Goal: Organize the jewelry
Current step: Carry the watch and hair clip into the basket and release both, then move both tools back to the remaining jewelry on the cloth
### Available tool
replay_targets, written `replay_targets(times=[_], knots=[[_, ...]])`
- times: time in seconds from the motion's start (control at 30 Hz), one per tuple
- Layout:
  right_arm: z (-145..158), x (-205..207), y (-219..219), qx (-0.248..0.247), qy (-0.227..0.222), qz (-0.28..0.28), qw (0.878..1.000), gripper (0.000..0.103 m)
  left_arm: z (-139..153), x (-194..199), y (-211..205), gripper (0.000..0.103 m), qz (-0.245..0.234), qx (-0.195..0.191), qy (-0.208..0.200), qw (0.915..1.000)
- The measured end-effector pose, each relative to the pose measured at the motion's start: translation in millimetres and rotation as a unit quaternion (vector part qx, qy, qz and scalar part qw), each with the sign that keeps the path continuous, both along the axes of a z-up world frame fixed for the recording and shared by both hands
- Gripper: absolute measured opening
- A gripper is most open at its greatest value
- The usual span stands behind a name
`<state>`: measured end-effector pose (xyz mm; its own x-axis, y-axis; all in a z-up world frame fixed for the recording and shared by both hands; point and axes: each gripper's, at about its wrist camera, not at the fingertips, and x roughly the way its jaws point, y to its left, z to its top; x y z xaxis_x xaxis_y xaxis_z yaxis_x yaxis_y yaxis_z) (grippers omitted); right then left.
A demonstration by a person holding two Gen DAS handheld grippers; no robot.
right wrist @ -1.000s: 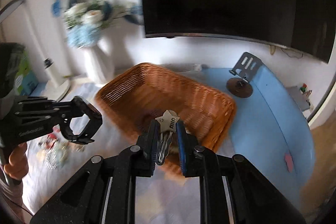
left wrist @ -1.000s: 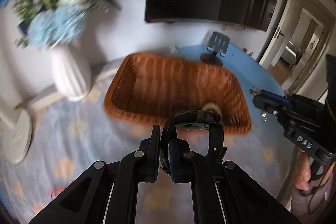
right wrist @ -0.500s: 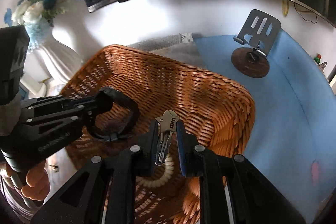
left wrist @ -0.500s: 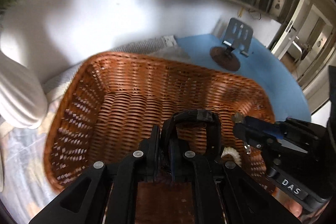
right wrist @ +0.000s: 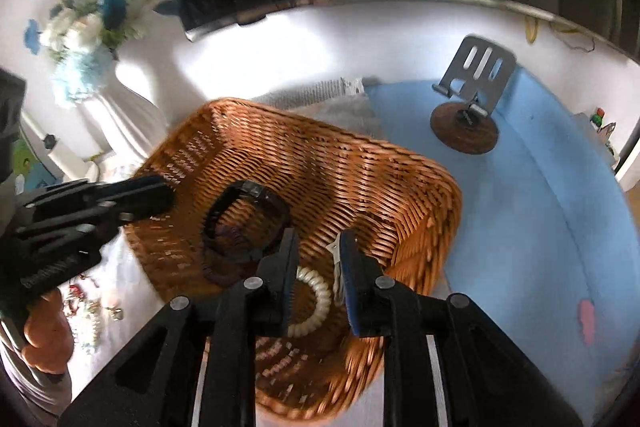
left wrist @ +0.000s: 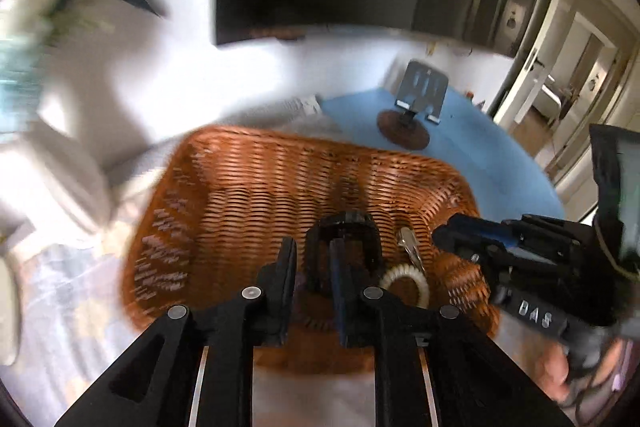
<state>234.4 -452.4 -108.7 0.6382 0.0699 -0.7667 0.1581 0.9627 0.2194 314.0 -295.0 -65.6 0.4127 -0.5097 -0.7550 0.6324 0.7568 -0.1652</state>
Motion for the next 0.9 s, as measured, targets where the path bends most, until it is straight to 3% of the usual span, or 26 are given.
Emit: replay_targets(times=[0.23,0.43,0.63,0.9], knots=[[35,-44,34,0.021,-0.038,0.028,0.999,0.034,43,-52,106,0.023,0.052,-0.021,-0.044,0.9975],[41,-68,96,0.035,-0.050,0.081,0.995,0.035,52,-99,226,0.044,0.134,-0.053,-0.064,0.9875],[18,-71,164,0.054,-0.021,0.147,0.987,0.035,11,-125,308,0.045,0.190,-0.044,-0.030,0.9804],[-21,-60,228,0.060,0.030,0.207,0.976,0.035,-70,-141,317,0.045,0.188,-0.052,0.061,0.9788]])
